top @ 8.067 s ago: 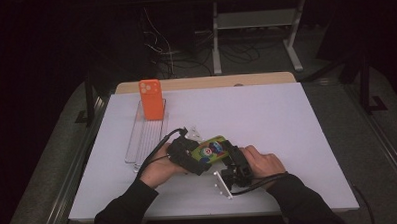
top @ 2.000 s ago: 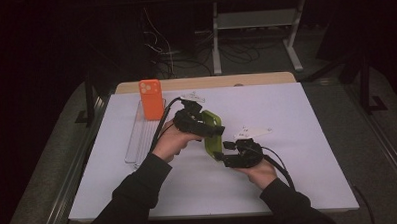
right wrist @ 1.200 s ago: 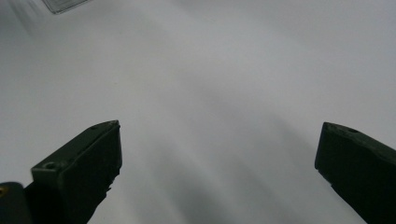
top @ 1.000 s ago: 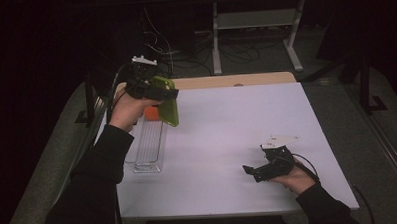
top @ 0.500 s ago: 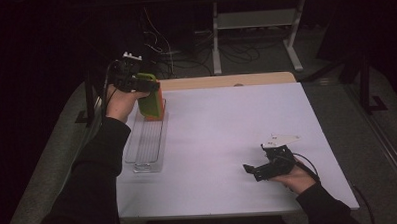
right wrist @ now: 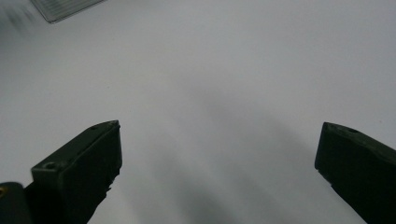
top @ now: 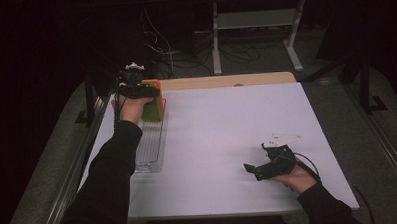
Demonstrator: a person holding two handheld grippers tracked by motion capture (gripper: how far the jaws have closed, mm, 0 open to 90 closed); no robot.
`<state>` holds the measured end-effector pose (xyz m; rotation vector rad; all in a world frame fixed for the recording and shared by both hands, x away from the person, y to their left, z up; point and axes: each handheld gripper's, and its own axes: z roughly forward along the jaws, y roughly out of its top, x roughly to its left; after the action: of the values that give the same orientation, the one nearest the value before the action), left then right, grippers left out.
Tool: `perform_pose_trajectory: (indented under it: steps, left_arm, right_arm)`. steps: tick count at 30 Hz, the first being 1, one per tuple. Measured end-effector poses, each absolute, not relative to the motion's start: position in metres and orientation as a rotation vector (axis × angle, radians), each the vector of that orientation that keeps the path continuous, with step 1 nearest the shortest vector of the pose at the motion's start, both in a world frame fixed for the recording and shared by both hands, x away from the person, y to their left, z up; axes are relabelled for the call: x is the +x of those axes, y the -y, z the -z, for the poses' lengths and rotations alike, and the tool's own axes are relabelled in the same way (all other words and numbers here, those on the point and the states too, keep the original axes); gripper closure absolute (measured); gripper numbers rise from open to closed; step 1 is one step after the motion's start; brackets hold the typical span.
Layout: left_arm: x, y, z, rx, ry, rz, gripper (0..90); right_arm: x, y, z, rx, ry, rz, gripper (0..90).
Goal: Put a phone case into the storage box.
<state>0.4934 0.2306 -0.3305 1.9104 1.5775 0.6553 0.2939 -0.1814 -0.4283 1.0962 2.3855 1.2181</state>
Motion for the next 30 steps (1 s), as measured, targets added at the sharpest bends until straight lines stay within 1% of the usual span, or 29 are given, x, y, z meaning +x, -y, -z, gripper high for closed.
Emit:
perform_pose_trajectory:
  steps: [3, 7, 18, 20, 22, 23, 30]
  left_arm:
    - [0.495, -0.230, 0.337, 1.913, -1.589, -0.688, 14.7]
    - [0.497, -0.231, 0.343, 1.910, -1.619, -0.690, 14.4]
    - [0.501, -0.229, 0.353, 1.911, -1.609, -0.726, 13.6]
    - [0.502, -0.228, 0.353, 1.920, -1.615, -0.756, 12.2]
    - [0.502, -0.227, 0.352, 1.919, -1.609, -0.767, 8.1]
    - [0.502, -0.228, 0.351, 1.918, -1.601, -0.775, 7.4]
    - [0.501, -0.233, 0.350, 1.902, -1.591, -0.749, 2.2]
  right_arm:
    - [0.294, 0.182, 0.428, 1.082, -2.386, -1.212, 0.0]
    - [0.294, 0.182, 0.428, 1.089, -2.382, -1.223, 0.0]
    - [0.294, 0.182, 0.428, 1.089, -2.384, -1.221, 0.0]
    - [0.294, 0.182, 0.428, 1.089, -2.384, -1.221, 0.0]
    - [0.294, 0.183, 0.428, 1.081, -2.387, -1.218, 0.0]
    - [0.294, 0.183, 0.428, 1.080, -2.386, -1.220, 0.0]
    - [0.293, 0.184, 0.428, 1.088, -2.381, -1.224, 0.0]
